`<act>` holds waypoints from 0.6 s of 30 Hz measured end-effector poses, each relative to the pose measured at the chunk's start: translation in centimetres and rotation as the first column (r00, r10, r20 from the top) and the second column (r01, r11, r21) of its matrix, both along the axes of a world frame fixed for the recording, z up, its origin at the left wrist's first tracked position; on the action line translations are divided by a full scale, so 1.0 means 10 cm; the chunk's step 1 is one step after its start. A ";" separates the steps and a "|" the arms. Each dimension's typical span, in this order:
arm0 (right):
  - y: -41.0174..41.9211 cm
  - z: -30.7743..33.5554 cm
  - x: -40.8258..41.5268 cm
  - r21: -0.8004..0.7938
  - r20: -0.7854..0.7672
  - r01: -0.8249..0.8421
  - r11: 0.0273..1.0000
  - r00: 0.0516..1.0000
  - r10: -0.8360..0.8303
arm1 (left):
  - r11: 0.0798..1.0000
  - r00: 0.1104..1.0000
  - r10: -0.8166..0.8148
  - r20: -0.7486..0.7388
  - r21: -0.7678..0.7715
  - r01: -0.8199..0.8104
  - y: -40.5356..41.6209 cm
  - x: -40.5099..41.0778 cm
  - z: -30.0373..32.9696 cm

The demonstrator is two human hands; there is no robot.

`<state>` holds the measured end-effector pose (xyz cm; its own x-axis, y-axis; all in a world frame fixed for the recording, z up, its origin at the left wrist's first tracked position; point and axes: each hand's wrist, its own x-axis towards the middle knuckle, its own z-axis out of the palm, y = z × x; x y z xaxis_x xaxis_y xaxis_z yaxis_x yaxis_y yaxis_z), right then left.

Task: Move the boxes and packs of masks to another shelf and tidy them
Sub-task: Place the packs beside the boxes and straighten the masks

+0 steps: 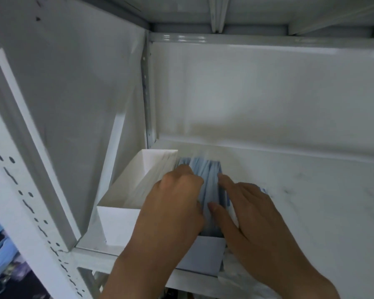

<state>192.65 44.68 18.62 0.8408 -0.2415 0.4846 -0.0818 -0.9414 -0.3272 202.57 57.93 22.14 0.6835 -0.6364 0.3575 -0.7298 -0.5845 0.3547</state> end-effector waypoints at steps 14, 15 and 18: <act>-0.11 -0.01 0.10 -0.040 -0.120 -0.256 0.966 0.961 0.249 | 0.991 0.988 -0.130 0.085 0.016 0.129 0.32 0.03 -0.26; -0.12 -0.01 0.09 -0.036 -0.106 -0.243 0.969 0.965 0.239 | 0.996 0.990 -0.084 0.117 0.005 0.084 0.35 0.03 -0.28; -0.12 -0.02 0.05 -0.047 -0.054 -0.196 0.979 0.980 0.194 | 0.997 0.990 -0.051 0.134 -0.047 0.058 0.37 0.06 -0.30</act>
<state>193.15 43.48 18.42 0.8921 -0.0463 0.4494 0.0902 -0.9564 -0.2777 203.19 61.60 19.11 0.5926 -0.6501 0.4756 -0.8026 -0.5265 0.2803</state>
